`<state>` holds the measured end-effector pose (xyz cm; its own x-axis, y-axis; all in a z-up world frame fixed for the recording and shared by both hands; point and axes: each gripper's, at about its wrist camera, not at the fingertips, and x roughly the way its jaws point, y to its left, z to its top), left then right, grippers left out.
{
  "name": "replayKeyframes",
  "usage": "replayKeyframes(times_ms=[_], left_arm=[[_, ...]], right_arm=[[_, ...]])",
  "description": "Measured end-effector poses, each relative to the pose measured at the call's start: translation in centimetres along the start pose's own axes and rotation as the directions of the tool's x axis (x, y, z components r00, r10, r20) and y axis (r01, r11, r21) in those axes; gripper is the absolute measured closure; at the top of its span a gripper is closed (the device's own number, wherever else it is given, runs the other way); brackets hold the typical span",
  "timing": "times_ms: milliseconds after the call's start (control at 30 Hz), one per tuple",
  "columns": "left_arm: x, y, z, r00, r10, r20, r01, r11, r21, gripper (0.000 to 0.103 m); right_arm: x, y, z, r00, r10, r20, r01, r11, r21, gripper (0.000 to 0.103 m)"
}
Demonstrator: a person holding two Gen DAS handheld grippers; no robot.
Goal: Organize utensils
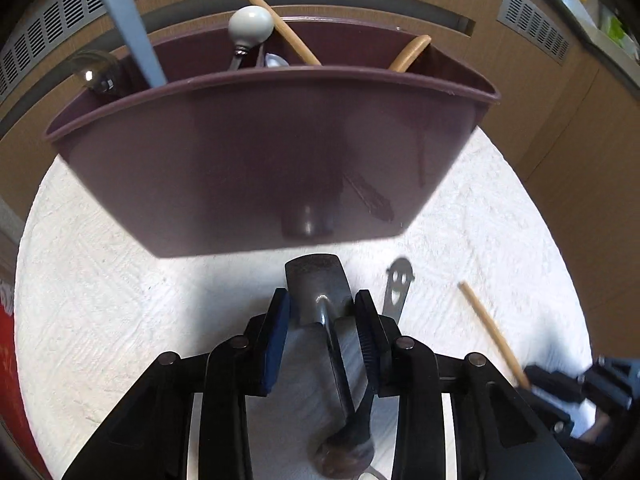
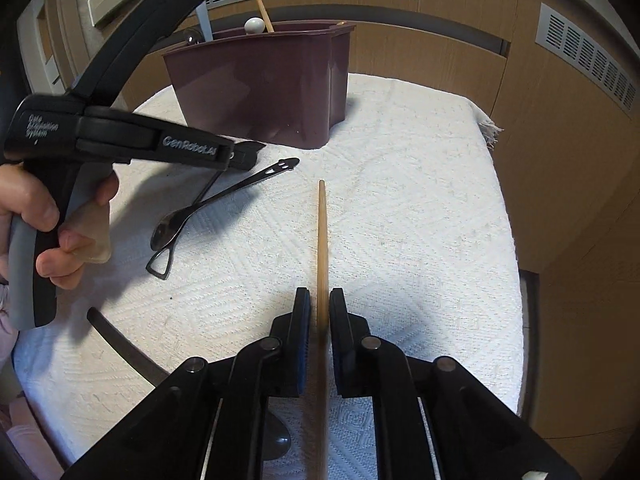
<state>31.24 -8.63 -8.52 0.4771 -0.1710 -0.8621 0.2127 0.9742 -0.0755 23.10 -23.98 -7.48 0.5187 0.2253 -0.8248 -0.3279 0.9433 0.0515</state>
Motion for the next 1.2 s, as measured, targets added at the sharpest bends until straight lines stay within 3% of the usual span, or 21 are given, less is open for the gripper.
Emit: replayKeyframes(times_ms=[100,467,667,767,900,1200], left_arm=[[-1.1,0.7,-1.8,1.000,0.001,0.001,-0.001,0.999,0.038,0.069],[-5.4,5.2,-9.0,0.995,-0.085,-0.046,0.088,0.994,0.064,0.068],[-6.8,7.0,-8.3,0.989,-0.131,-0.064,0.130,0.991,-0.020,0.067],[-7.3,7.5,-8.0,0.986,-0.147,-0.073,0.144,0.989,-0.042,0.067],[-6.6,6.8,-7.6,0.987,-0.125,-0.102,0.122,0.992,-0.037,0.066],[-4.2,3.7,-5.8,0.987,-0.031,-0.160,0.034,0.999,0.016,0.066]], right_arm=[[0.0,0.1,0.2,1.000,0.020,-0.003,-0.020,1.000,0.013,0.078],[0.6,0.7,2.0,1.000,-0.011,-0.012,0.011,1.000,-0.018,0.078],[1.8,0.3,2.5,0.999,-0.012,-0.049,0.013,1.000,0.016,0.078],[1.7,1.0,2.3,0.999,-0.027,-0.047,0.027,1.000,-0.014,0.092],[1.1,1.2,2.2,1.000,0.002,-0.028,-0.002,1.000,-0.002,0.098],[-0.2,1.0,2.0,0.999,0.010,0.030,-0.010,1.000,0.012,0.099]])
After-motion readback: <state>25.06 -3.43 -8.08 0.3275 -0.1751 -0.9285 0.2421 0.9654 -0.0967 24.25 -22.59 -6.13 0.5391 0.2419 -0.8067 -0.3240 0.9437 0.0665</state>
